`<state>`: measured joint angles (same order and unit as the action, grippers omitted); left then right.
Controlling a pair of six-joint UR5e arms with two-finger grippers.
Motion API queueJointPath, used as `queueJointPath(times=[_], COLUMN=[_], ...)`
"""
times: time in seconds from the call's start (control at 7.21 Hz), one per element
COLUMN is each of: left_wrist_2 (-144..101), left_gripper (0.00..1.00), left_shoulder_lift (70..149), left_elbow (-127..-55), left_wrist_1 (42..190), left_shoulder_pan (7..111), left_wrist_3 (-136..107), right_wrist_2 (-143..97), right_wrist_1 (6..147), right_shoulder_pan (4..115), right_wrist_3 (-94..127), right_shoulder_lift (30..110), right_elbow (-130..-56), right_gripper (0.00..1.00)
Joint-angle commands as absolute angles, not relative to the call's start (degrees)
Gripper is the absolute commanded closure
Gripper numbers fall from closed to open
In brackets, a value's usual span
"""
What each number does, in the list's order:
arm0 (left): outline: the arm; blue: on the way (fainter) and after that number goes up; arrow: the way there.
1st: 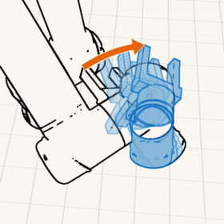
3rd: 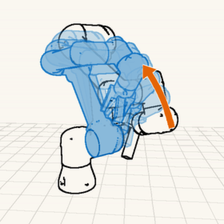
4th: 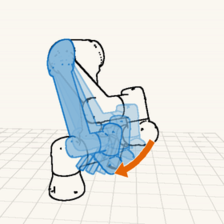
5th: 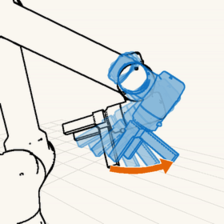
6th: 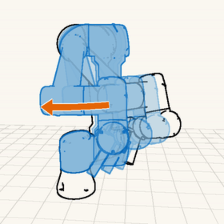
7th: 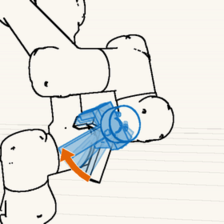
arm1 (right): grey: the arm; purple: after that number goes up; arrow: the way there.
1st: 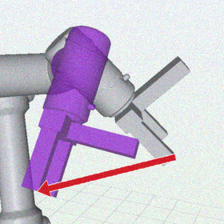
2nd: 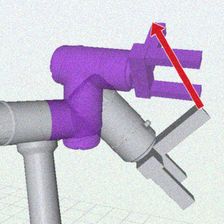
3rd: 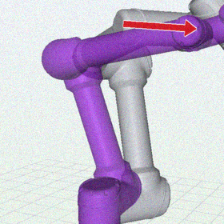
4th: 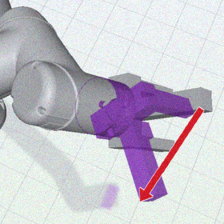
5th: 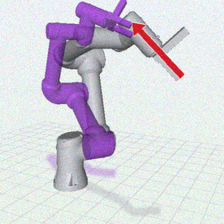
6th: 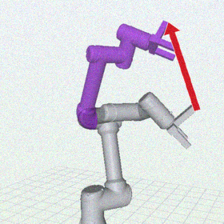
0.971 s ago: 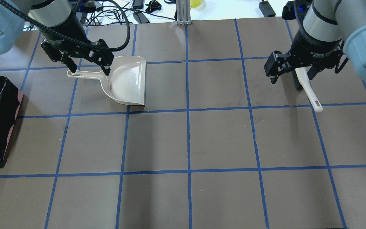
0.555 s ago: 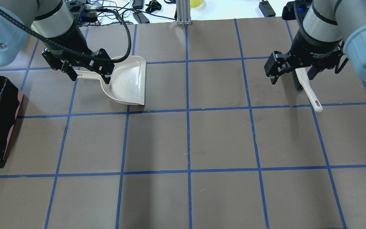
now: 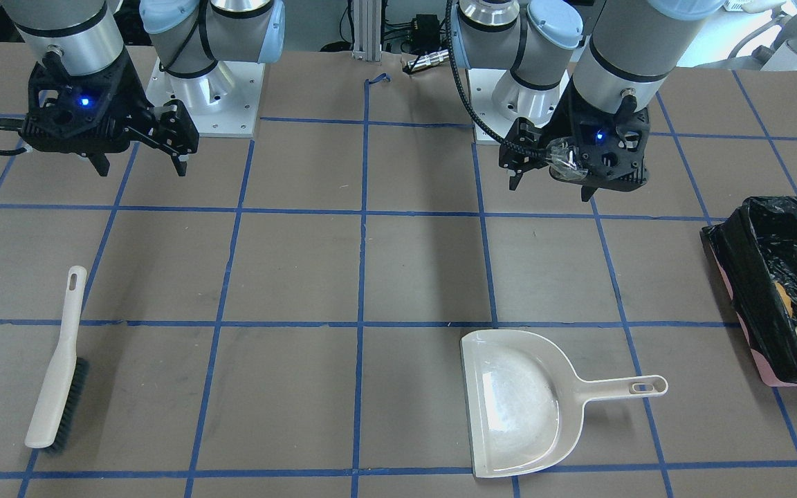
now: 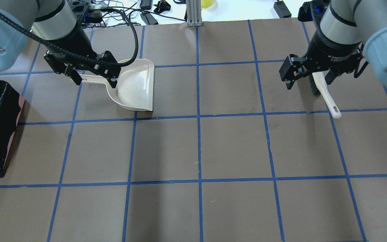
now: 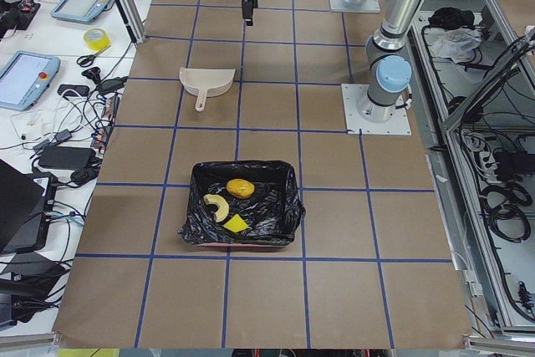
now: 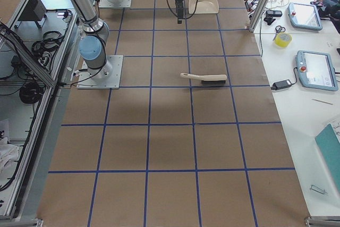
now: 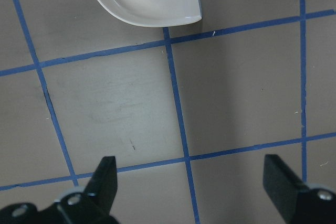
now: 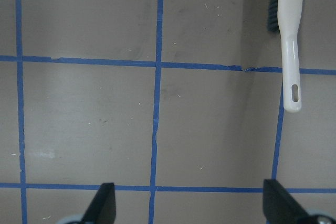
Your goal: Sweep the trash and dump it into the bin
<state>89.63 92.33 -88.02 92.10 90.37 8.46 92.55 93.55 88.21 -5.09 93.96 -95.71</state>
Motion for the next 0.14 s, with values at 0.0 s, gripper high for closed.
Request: queueJointPath(times=[0.0], left_wrist_2=[89.65], left_gripper=[0.00], left_shoulder_lift=[92.55], left_elbow=[-87.98], left_wrist_1=[91.93], left_shoulder_pan=[90.35], left_wrist_3=[8.44], right_wrist_2=[92.55], right_wrist_1=[93.52], right_shoulder_pan=[88.24], right_wrist_3=[-5.10], right_shoulder_lift=[94.04], right_elbow=[-95.71], right_gripper=[0.00])
